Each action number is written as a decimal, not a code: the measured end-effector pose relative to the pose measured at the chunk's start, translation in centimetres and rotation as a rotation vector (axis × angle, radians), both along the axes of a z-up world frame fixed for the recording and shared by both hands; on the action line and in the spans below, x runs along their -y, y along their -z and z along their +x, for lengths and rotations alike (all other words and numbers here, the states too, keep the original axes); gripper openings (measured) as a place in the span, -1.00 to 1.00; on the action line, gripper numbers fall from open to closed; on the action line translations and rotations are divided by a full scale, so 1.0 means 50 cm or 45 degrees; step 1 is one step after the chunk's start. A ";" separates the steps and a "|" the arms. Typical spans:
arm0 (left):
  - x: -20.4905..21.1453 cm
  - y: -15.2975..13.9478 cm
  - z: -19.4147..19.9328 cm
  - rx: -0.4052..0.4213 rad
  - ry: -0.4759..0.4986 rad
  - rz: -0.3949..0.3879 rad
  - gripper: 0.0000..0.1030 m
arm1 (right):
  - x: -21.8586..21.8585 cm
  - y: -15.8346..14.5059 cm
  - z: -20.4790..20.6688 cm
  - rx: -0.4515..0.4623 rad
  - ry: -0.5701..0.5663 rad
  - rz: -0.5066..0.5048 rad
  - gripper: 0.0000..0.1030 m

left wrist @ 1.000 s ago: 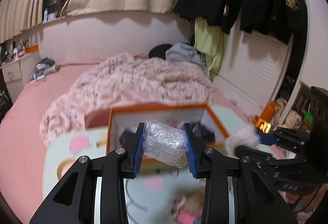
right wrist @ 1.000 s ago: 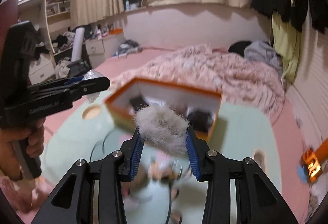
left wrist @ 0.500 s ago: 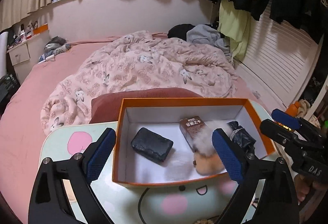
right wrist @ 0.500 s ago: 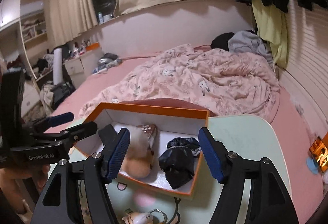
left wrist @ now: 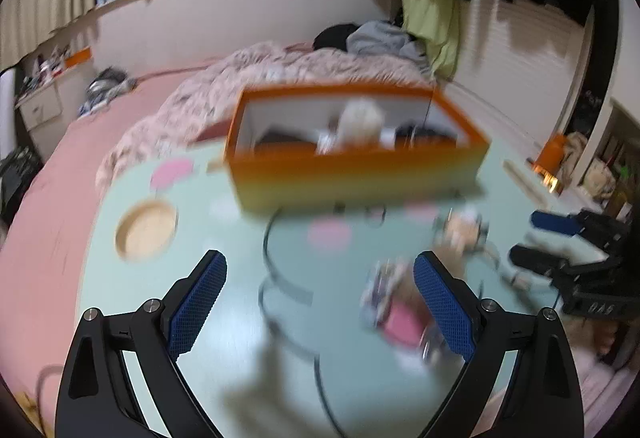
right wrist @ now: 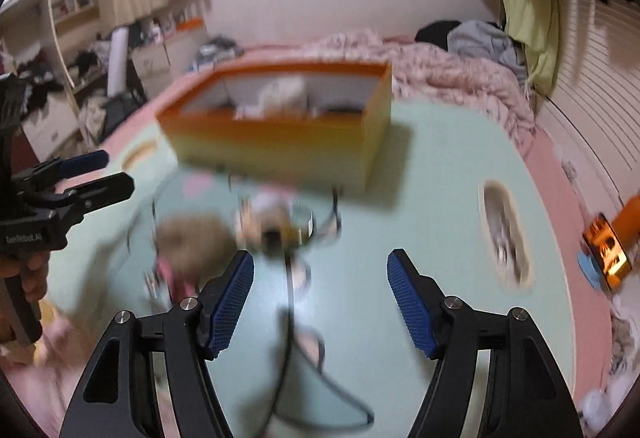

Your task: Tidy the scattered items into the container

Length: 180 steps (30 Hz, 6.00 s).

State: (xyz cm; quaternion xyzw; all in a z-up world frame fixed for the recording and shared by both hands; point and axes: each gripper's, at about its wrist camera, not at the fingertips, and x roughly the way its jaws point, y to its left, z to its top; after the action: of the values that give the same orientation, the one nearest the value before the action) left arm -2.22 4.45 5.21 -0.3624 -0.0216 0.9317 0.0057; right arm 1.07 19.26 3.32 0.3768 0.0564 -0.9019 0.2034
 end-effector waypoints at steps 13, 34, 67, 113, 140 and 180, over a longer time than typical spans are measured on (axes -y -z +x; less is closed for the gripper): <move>0.031 0.092 0.021 0.039 -0.067 -0.013 0.89 | 0.017 0.052 0.011 -0.005 -0.010 0.139 0.80; -0.047 0.057 -0.055 0.071 0.212 -0.053 -0.40 | 0.020 0.056 0.011 0.001 -0.011 0.131 0.86; -0.010 -0.052 0.002 -0.136 0.209 0.106 -0.60 | 0.007 -0.086 -0.077 0.030 -0.055 -0.333 -0.33; -0.008 -0.006 -0.029 0.006 -0.050 0.045 0.56 | 0.046 -0.013 -0.024 -0.041 0.067 0.047 0.70; 0.017 0.140 -0.102 0.114 -0.120 0.003 0.99 | 0.031 0.057 -0.039 0.041 0.099 0.158 1.00; 0.026 0.116 -0.091 0.109 -0.130 0.009 0.99 | 0.114 0.041 -0.055 0.146 -0.154 -0.071 -0.50</move>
State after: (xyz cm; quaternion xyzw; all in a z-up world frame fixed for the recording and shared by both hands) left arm -6.77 3.16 -0.57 -0.4005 -0.0437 0.9143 -0.0414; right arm -1.67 13.55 1.29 0.4180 0.0421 -0.8661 0.2710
